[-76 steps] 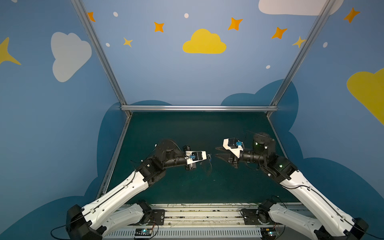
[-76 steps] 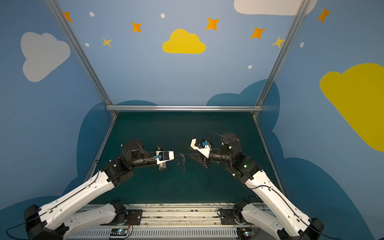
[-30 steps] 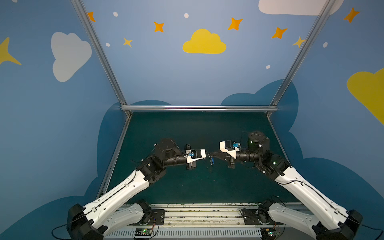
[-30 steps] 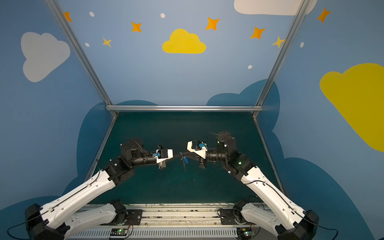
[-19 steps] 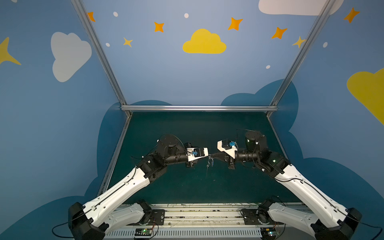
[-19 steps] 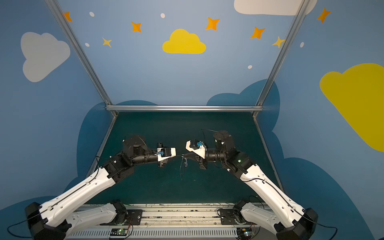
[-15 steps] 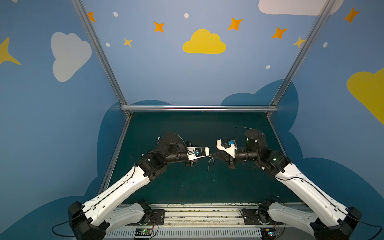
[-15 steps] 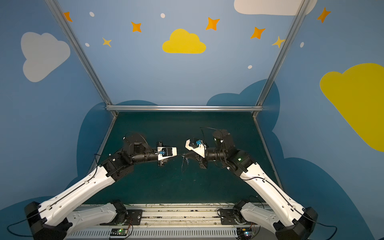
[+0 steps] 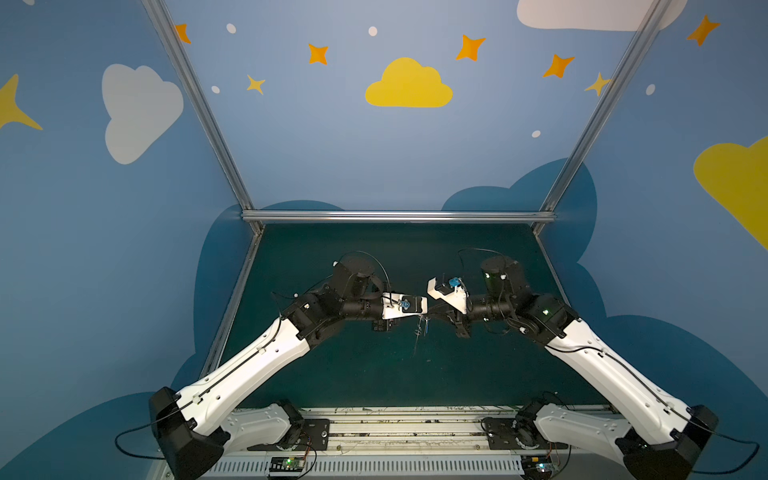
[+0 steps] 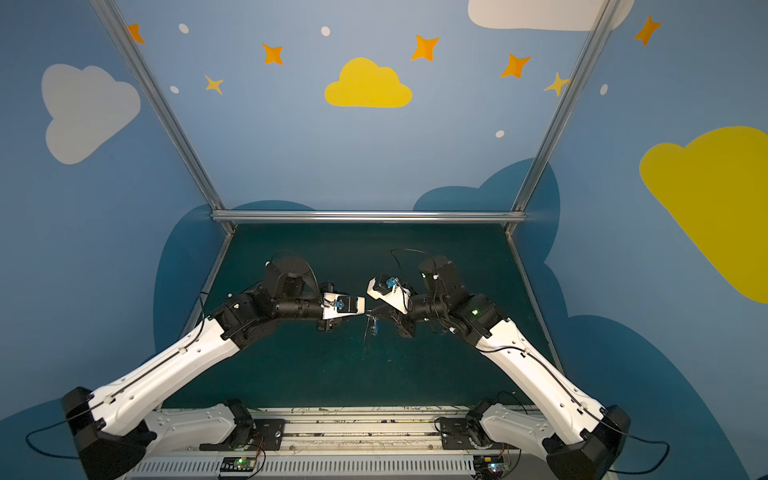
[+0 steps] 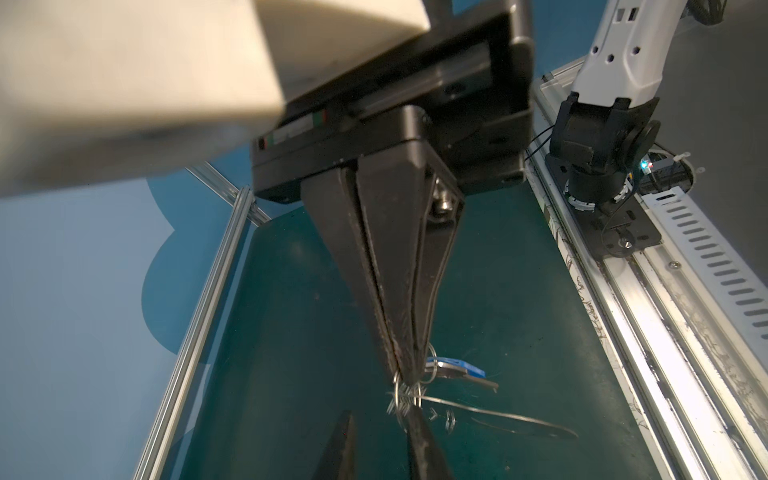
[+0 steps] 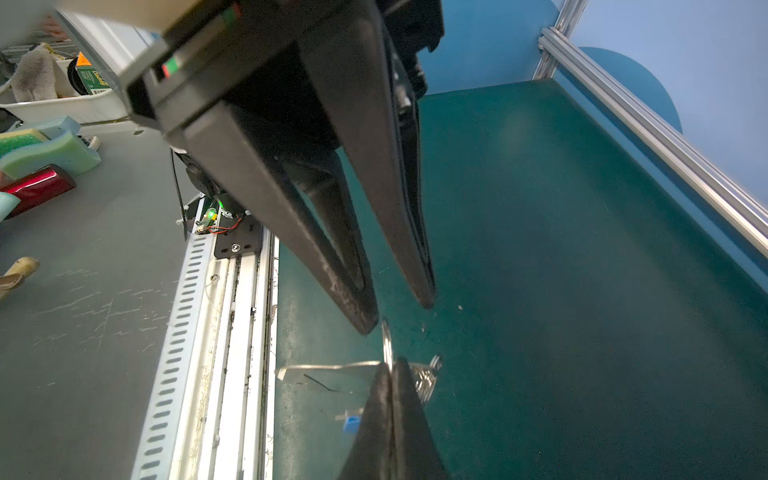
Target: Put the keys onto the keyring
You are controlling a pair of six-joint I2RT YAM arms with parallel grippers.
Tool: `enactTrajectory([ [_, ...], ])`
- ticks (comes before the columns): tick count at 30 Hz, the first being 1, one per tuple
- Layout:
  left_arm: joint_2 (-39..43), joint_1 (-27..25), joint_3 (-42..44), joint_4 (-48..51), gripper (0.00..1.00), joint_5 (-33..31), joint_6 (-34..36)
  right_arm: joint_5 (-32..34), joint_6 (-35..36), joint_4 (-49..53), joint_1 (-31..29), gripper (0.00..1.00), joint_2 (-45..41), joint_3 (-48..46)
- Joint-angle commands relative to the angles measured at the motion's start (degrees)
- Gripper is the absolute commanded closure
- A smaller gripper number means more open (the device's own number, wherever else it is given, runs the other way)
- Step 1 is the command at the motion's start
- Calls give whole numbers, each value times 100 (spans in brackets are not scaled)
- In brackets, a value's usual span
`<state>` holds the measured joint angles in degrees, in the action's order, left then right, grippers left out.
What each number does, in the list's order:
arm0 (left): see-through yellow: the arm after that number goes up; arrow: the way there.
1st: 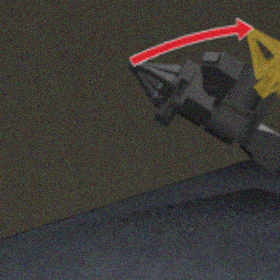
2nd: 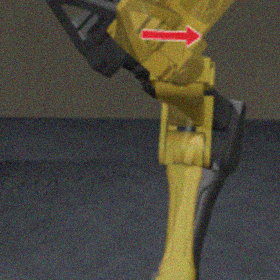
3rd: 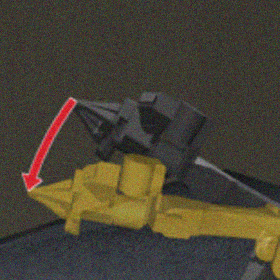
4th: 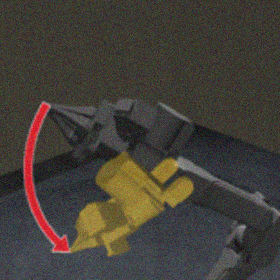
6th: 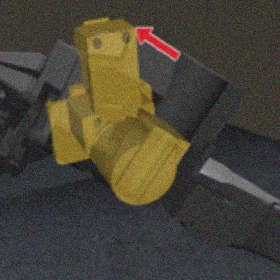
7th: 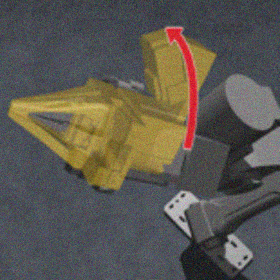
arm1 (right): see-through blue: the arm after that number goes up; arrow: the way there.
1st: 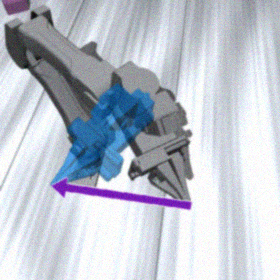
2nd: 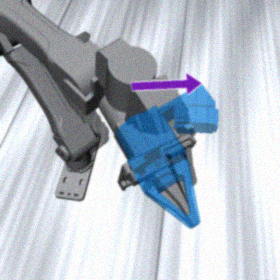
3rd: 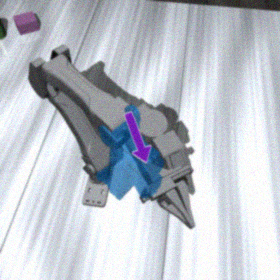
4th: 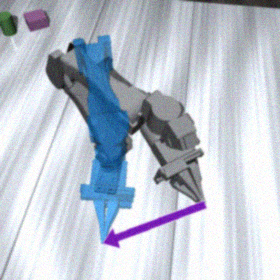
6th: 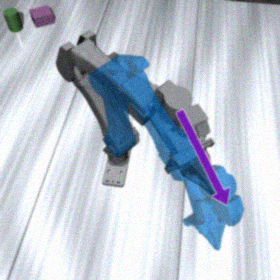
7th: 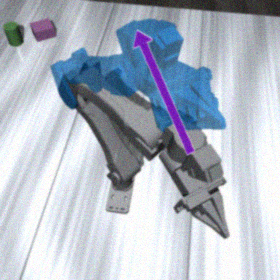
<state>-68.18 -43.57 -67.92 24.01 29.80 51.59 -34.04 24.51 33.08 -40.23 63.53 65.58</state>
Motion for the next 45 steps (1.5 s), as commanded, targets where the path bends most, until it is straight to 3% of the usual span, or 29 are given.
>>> enactTrajectory([
  [1, -78, -29, -172, 312, 77, 170, 19, 64, 29, 25, -35, 100, -7, 209],
  [7, -278, -46, -295, 363, 79, 155, -20, 65, 49, -50, -55, 100, 1, 205],
  [17, -472, -99, -408, 307, 96, 218, -11, 118, 70, -135, -62, 100, -16, 165],
  [20, -468, -95, -406, 170, 97, 309, -107, 204, 70, -191, -57, 100, -38, 94],
  [25, -338, -50, -249, -258, 97, 494, -367, 395, 61, -431, 44, 81, -295, -248],
  [34, -77, 174, 191, -1156, 97, 1059, -1013, 152, -338, -1317, 374, 73, -924, -993],
  [45, 206, 201, 733, -2323, 97, 909, -1772, 106, -548, -1624, 410, 71, -1070, -1074],
])
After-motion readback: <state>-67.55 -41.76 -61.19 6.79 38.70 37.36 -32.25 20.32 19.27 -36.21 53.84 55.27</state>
